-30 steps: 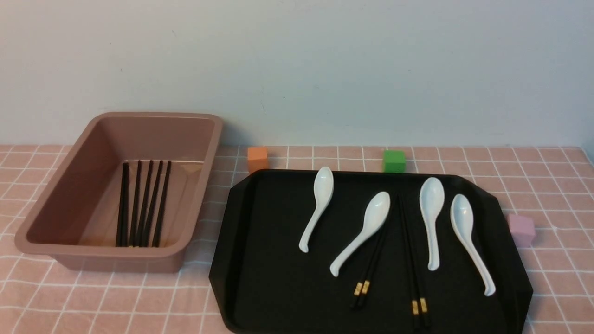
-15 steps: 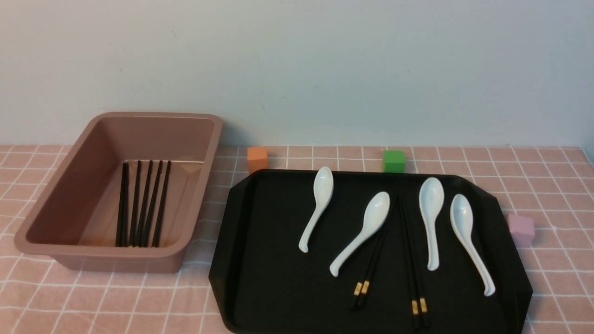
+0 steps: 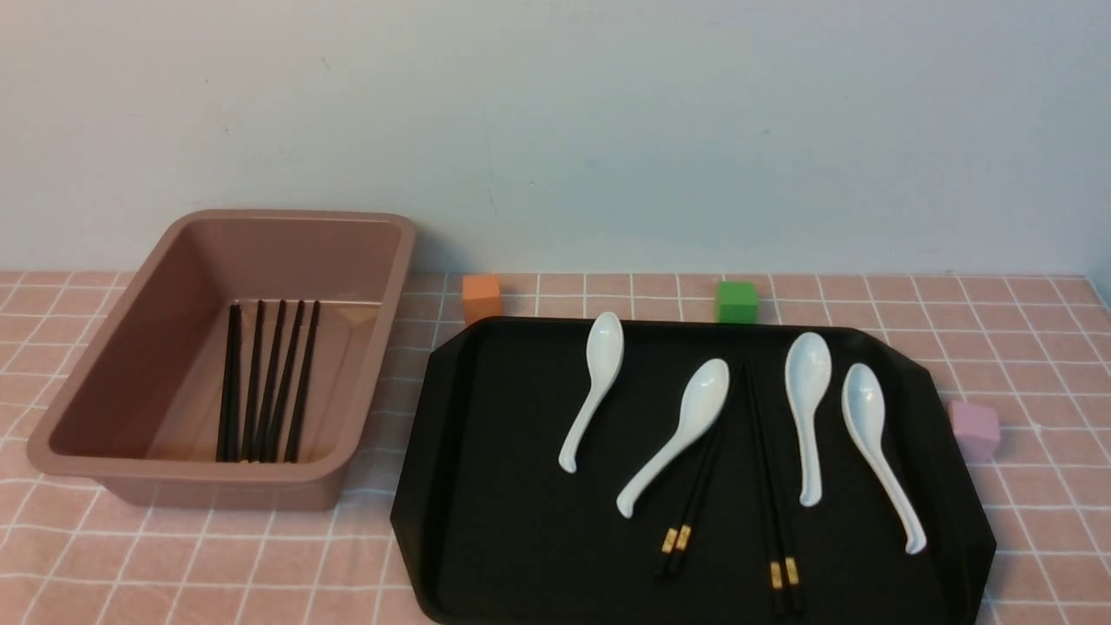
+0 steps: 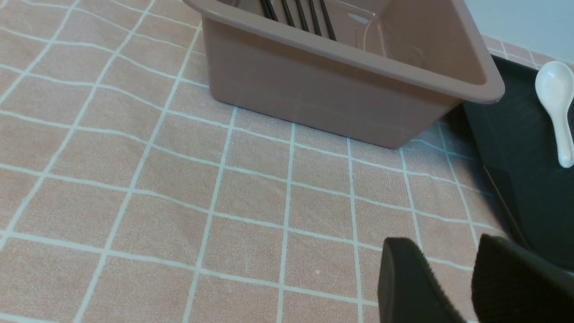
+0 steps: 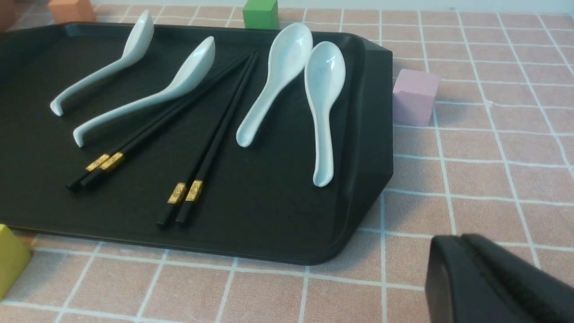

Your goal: On pink tablecloth take chopsticks from black tray and put them in box.

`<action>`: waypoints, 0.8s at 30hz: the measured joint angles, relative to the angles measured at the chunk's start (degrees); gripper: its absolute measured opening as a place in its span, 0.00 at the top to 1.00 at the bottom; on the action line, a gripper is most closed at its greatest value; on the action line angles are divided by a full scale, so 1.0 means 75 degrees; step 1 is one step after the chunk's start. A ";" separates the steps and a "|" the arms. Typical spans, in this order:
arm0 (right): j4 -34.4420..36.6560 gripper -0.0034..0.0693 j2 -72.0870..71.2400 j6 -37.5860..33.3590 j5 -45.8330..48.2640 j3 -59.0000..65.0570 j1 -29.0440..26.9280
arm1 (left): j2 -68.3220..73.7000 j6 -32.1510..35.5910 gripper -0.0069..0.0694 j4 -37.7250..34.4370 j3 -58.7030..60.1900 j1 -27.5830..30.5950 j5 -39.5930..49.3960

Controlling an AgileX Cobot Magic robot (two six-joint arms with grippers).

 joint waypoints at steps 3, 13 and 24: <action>0.0000 0.90 0.0000 0.0019 0.0000 0.0000 0.0000 | 0.0000 0.0000 0.60 0.0000 0.0000 0.0000 0.0000; 0.0000 0.88 0.0000 0.0019 0.0000 0.0000 0.0000 | 0.0000 0.0000 0.60 0.0000 0.0000 0.0000 0.0000; 0.0000 0.86 0.0000 0.0019 0.0000 0.0000 0.0000 | 0.0000 0.0000 0.60 0.0000 0.0000 0.0000 0.0000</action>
